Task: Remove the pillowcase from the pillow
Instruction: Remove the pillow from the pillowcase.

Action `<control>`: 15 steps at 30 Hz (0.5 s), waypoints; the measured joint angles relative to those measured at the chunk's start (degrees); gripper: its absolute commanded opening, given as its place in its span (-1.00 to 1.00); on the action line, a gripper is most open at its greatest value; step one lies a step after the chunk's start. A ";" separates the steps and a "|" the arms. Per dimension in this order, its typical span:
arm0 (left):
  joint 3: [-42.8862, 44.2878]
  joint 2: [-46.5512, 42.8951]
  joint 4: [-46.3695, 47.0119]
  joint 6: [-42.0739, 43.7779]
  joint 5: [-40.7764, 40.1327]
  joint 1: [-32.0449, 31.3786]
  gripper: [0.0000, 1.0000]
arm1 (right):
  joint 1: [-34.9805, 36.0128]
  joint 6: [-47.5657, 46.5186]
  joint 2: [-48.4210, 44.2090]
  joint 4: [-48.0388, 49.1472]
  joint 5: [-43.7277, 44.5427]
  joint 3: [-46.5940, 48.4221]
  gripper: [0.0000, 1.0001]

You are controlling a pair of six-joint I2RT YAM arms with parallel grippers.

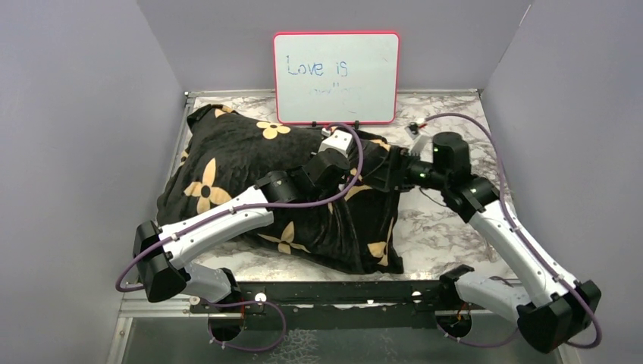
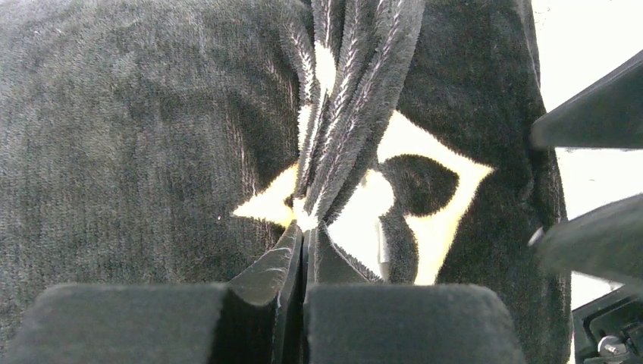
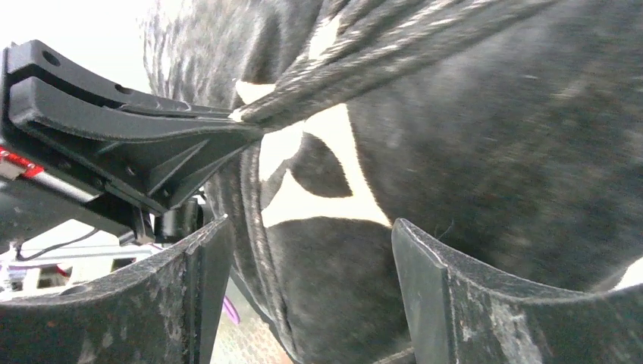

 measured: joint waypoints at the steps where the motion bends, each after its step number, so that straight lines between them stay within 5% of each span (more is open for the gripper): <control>1: -0.33 -0.22 0.33 0.00 0.24 0.13 -1.00 | 2.97 0.00 1.22 -0.48 2.23 1.33 0.55; 8: -1.86 -1.07 2.05 -0.22 1.49 0.68 -1.00 | 14.45 1.62 10.51 -4.55 16.90 6.23 0.41; 12: -2.43 -1.53 2.78 -0.37 1.79 0.83 -1.00 | 16.44 2.25 13.62 -5.77 21.66 6.93 -0.36; 15: -2.45 -1.55 3.04 -0.33 1.84 1.18 -1.00 | 16.96 2.12 14.19 -6.82 25.20 7.48 -0.71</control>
